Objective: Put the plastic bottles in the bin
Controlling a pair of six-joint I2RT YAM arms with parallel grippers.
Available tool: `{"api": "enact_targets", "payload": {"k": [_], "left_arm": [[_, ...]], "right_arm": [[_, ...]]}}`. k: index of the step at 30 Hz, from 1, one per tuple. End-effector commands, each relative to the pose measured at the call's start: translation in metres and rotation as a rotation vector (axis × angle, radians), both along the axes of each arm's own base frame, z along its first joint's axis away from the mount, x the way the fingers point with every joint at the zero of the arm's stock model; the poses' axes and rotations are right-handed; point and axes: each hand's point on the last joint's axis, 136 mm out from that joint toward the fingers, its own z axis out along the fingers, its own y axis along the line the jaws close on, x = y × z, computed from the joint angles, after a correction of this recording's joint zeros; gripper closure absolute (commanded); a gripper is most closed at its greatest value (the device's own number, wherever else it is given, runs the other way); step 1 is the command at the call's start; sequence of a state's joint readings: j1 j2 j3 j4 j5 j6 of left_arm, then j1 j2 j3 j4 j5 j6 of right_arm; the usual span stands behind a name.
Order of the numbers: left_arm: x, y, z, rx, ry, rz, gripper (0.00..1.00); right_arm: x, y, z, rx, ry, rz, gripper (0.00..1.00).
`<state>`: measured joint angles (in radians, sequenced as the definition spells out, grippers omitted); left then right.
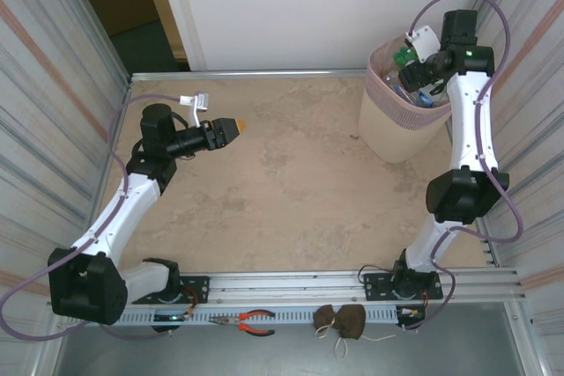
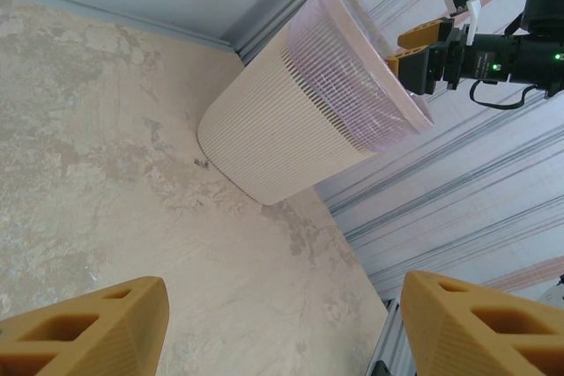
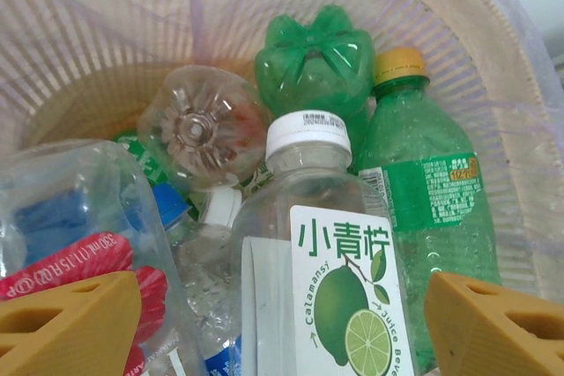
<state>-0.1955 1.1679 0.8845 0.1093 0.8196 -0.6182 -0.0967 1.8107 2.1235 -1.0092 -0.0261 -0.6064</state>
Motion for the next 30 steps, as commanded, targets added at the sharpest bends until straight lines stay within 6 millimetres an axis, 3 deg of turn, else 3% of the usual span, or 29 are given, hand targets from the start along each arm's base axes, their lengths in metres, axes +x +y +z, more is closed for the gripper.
{"api": "enact_targets", "payload": {"k": [1, 6, 12, 19, 22, 25, 30], "left_arm": [[0.0, 0.001, 0.022, -0.01, -0.064, -0.005, 0.3], [-0.001, 0.004, 0.019, 0.025, -0.074, 0.006, 0.3], [-0.002, 0.014, 0.006, 0.141, -0.095, 0.048, 0.28], [0.0, 0.038, -0.023, 0.324, -0.085, 0.14, 0.16], [0.001, 0.052, -0.039, 0.406, -0.065, 0.198, 0.02], [0.001, 0.068, -0.054, 0.48, -0.044, 0.253, 0.01], [0.0, 0.105, -0.08, 0.611, -0.004, 0.404, 0.01]], "right_arm": [[-0.011, 0.005, 0.049, 0.049, -0.135, -0.026, 0.17], [-0.024, 0.004, 0.07, 0.171, -0.213, -0.12, 0.19], [-0.055, 0.002, 0.081, 0.347, -0.29, -0.227, 0.19], [-0.107, 0.015, 0.048, 0.474, -0.296, -0.252, 0.13], [-0.124, 0.017, 0.03, 0.499, -0.294, -0.272, 0.08], [-0.136, 0.018, 0.007, 0.506, -0.293, -0.288, 0.01], [-0.149, 0.019, -0.033, 0.526, -0.317, -0.302, 0.01]]}}
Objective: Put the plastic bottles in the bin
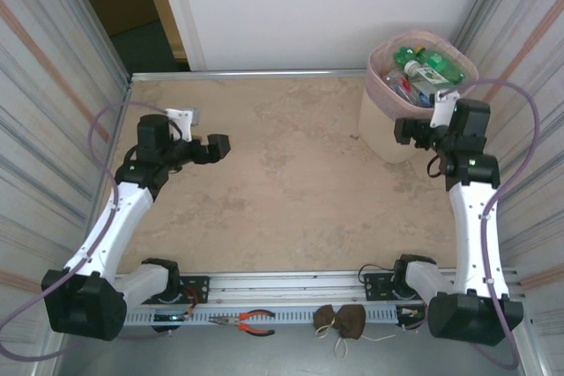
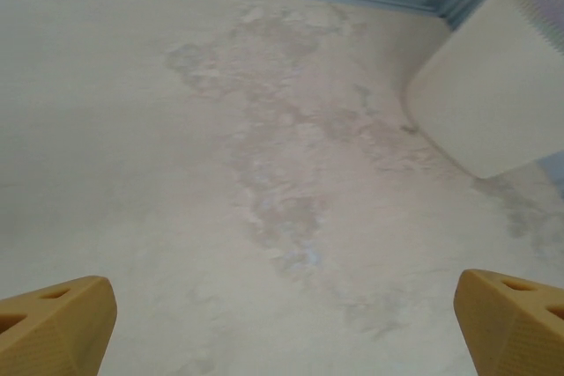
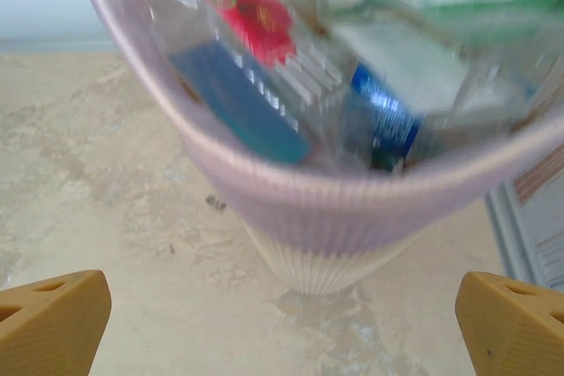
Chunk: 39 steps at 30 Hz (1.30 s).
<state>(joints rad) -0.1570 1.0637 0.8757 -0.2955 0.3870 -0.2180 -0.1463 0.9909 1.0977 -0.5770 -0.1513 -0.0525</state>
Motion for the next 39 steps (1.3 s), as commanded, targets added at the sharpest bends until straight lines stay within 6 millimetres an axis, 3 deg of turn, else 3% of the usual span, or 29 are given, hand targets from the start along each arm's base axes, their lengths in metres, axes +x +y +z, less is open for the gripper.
{"api": "enact_targets", "payload": {"k": [1, 5, 10, 15, 21, 26, 31, 39], "left_arm": [[-0.004, 0.039, -0.019, 0.161, -0.011, 0.143, 0.01], [-0.008, 0.068, -0.031, 0.263, -0.063, 0.266, 0.01], [-0.011, 0.085, -0.046, 0.333, -0.172, 0.332, 0.01], [-0.012, 0.107, -0.076, 0.388, -0.173, 0.446, 0.01], [-0.005, 0.115, -0.1, 0.438, -0.192, 0.48, 0.01], [0.006, 0.108, -0.108, 0.444, -0.256, 0.439, 0.01], [0.018, 0.097, -0.105, 0.383, -0.334, 0.359, 0.01], [0.043, 0.087, -0.107, 0.339, -0.366, 0.226, 0.01]], "right_arm": [[0.001, 0.001, -0.006, 0.034, -0.09, -0.015, 0.01], [0.001, 0.004, -0.055, 0.002, -0.067, -0.008, 0.01], [0.007, 0.009, -0.12, -0.039, -0.052, -0.004, 0.01], [0.022, 0.002, -0.167, -0.045, -0.049, -0.06, 0.01], [0.048, 0.008, -0.186, -0.029, -0.104, -0.042, 0.01], [0.067, 0.019, -0.186, 0.026, -0.132, -0.012, 0.01], [0.073, 0.039, -0.196, -0.004, -0.107, 0.078, 0.01], [0.071, 0.027, -0.205, 0.082, -0.144, 0.071, 0.01]]}}
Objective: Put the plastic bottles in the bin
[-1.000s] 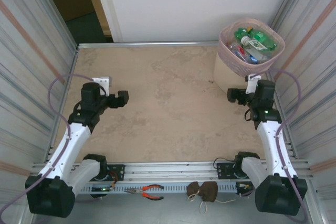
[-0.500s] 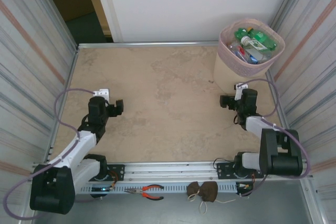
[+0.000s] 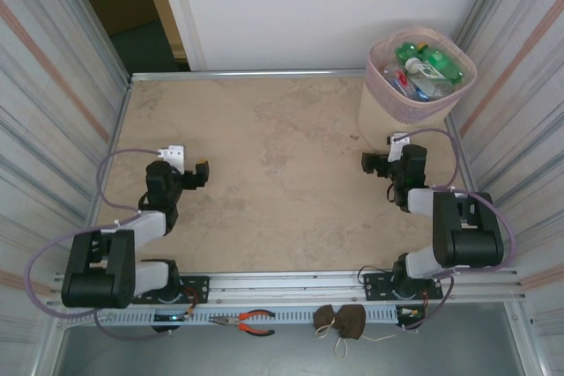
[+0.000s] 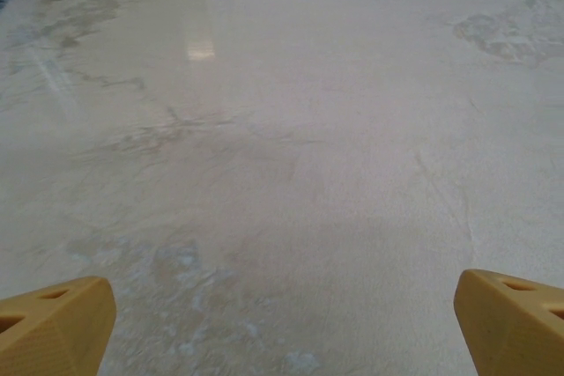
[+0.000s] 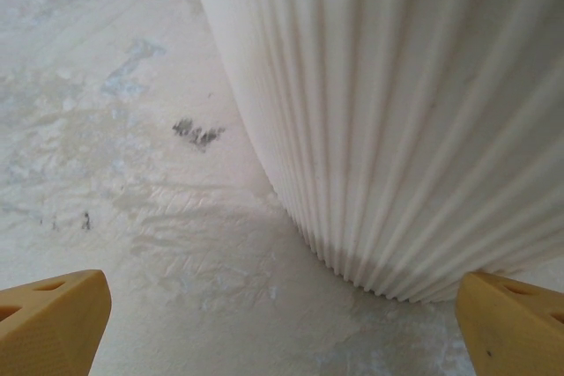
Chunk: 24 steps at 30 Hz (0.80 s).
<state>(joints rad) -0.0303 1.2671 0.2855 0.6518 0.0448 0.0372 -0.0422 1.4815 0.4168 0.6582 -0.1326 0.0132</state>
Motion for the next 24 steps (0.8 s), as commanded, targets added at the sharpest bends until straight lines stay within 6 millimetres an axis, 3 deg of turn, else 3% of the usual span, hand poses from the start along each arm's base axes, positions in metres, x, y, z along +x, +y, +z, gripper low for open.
{"api": "enact_targets", "payload": {"k": [1, 10, 24], "left_arm": [[0.02, -0.012, 0.028, -0.002, -0.109, -0.119, 0.01], [0.037, -0.019, 0.003, -0.047, -0.049, -0.216, 0.01], [0.04, -0.013, -0.003, -0.008, -0.038, -0.143, 0.01]], "right_arm": [[0.007, -0.002, 0.008, 0.039, -0.093, 0.002, 0.01], [0.01, -0.017, 0.005, 0.026, -0.072, -0.1, 0.01], [0.01, -0.017, 0.005, 0.031, -0.071, -0.1, 0.01]]}}
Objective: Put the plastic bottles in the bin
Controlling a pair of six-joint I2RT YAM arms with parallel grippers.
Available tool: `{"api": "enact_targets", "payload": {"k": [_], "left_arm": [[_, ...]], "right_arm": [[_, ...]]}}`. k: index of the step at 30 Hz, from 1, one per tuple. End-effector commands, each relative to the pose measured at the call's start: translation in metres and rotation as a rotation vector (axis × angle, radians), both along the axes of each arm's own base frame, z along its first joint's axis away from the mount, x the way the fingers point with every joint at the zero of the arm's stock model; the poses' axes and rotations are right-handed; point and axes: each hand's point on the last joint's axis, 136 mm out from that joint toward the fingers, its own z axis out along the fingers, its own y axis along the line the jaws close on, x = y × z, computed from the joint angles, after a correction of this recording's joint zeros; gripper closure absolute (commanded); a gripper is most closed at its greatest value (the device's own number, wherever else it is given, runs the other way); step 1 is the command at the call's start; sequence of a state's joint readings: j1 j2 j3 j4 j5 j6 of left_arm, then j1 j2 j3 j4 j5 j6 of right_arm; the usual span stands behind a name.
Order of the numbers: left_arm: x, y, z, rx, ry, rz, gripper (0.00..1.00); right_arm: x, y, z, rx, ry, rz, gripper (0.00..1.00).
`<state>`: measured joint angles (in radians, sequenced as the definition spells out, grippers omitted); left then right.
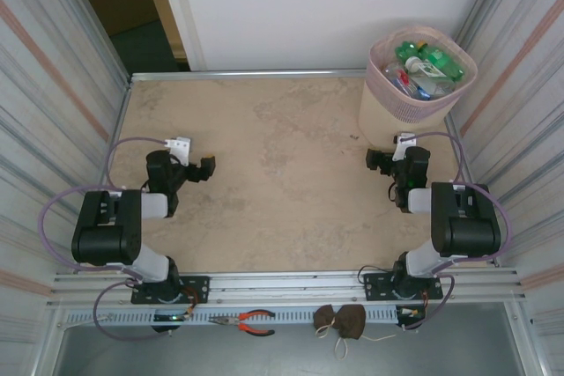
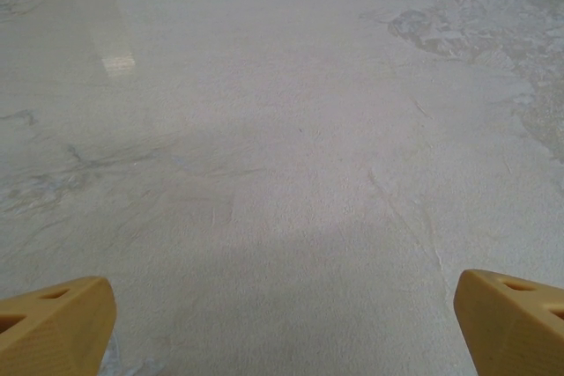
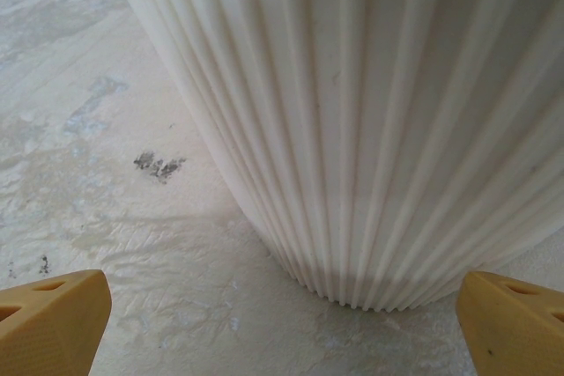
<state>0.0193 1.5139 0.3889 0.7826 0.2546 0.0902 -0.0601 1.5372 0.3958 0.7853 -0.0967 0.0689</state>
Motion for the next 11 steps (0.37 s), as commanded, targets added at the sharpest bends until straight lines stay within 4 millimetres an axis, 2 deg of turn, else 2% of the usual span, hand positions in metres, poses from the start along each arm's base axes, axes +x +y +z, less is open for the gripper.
{"api": "enact_targets", "payload": {"k": [1, 11], "left_arm": [[0.007, 0.0044, 0.0111, 0.026, -0.045, 0.019, 0.01], [0.0069, 0.005, 0.0112, 0.025, -0.044, 0.023, 0.01]], "right_arm": [[0.0047, -0.0032, 0.0061, -0.001, -0.025, -0.024, 0.01], [0.0045, -0.0045, 0.0058, 0.005, -0.024, -0.024, 0.01]]}}
